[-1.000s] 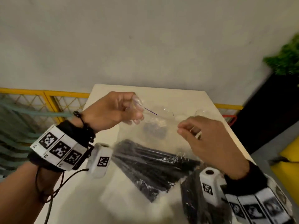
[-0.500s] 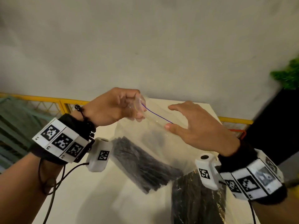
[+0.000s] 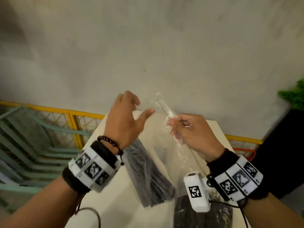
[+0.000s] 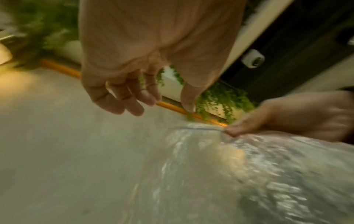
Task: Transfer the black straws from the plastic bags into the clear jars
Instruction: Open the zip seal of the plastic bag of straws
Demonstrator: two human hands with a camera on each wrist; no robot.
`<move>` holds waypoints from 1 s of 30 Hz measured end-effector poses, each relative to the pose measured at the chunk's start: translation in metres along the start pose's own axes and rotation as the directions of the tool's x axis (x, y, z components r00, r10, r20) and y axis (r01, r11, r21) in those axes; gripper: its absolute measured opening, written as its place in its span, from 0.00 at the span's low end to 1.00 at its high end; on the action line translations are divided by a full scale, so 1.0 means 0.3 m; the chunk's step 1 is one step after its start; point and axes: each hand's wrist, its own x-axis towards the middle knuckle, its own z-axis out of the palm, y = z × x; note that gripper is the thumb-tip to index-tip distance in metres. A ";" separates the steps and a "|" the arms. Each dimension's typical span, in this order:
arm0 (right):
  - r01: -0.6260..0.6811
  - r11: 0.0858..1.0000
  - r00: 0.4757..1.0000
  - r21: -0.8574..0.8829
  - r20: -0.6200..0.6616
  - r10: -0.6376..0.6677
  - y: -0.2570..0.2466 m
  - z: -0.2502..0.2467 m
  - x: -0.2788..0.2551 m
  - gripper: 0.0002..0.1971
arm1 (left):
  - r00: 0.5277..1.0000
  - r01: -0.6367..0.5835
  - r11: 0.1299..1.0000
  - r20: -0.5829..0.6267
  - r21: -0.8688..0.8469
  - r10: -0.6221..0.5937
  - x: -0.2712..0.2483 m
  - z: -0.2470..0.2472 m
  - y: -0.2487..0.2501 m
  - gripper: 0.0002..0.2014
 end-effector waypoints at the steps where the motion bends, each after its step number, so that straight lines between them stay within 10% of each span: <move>1: -0.029 0.999 1.000 0.046 0.004 0.029 -0.006 0.003 0.005 0.08 | 0.993 0.041 0.998 0.109 -0.053 -0.035 -0.025 0.010 0.015 0.23; 4: -0.038 0.995 0.999 0.095 0.035 0.035 -0.008 0.039 0.010 0.09 | 0.855 0.361 0.856 0.497 -0.370 -0.146 -0.078 0.059 0.042 0.25; 12: -0.258 0.871 0.950 0.418 0.275 0.149 -0.003 0.005 0.009 0.06 | 0.862 0.445 0.698 0.478 -0.561 -0.166 -0.047 0.065 0.020 0.06; 24: -0.262 0.872 0.959 0.412 0.214 0.187 0.013 0.022 -0.004 0.10 | 0.830 0.540 0.542 0.512 -0.644 -0.219 -0.062 0.100 0.036 0.05; 30: -0.119 0.973 0.944 0.197 0.327 0.049 0.027 0.025 -0.001 0.12 | 0.659 0.676 0.561 0.733 -0.479 -0.169 -0.043 0.049 0.048 0.22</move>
